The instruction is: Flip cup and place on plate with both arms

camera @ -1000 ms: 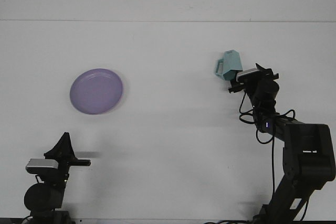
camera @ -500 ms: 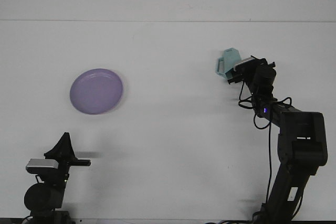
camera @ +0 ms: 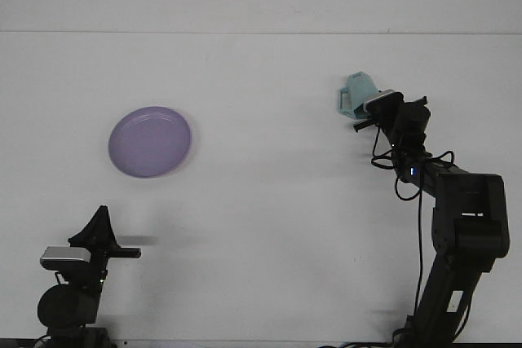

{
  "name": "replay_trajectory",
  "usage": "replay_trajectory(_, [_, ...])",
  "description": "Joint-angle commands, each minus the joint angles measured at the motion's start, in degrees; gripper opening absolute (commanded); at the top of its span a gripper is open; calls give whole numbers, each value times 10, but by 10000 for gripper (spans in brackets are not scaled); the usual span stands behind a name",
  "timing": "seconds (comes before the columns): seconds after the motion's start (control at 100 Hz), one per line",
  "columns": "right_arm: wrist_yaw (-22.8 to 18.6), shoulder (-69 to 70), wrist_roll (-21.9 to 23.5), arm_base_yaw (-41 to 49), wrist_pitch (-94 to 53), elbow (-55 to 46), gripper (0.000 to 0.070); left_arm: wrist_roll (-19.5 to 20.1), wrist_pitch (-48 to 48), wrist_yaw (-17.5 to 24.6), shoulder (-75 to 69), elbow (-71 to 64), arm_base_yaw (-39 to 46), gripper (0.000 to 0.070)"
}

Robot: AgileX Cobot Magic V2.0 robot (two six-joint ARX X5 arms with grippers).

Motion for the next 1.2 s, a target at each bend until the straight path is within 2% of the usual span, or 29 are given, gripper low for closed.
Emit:
replay_trajectory(0.0, [-2, -4, 11, 0, -9, 11, 1, 1, 5, 0, -1, -12, 1, 13])
replay_trajectory(0.23, [-2, -90, 39, 0, -124, 11, 1, 1, 8, 0, -1, -12, 1, 13])
replay_trajectory(0.4, [0, -196, 99, 2, -229, 11, 1, 1, 8, 0, -1, -12, 1, 13])
replay_trajectory(0.61, [12, -351, 135, 28, -414, 23, 1, 0, 8, 0, -1, -12, 1, 13])
replay_trajectory(0.81, [20, -466, 207, 67, -603, 61, 1, -1, 8, 0, -1, -12, 1, 13])
replay_trajectory(1.19, [17, -468, 263, 177, -905, 200, 1, -2, 7, 0, -1, -12, 1, 13])
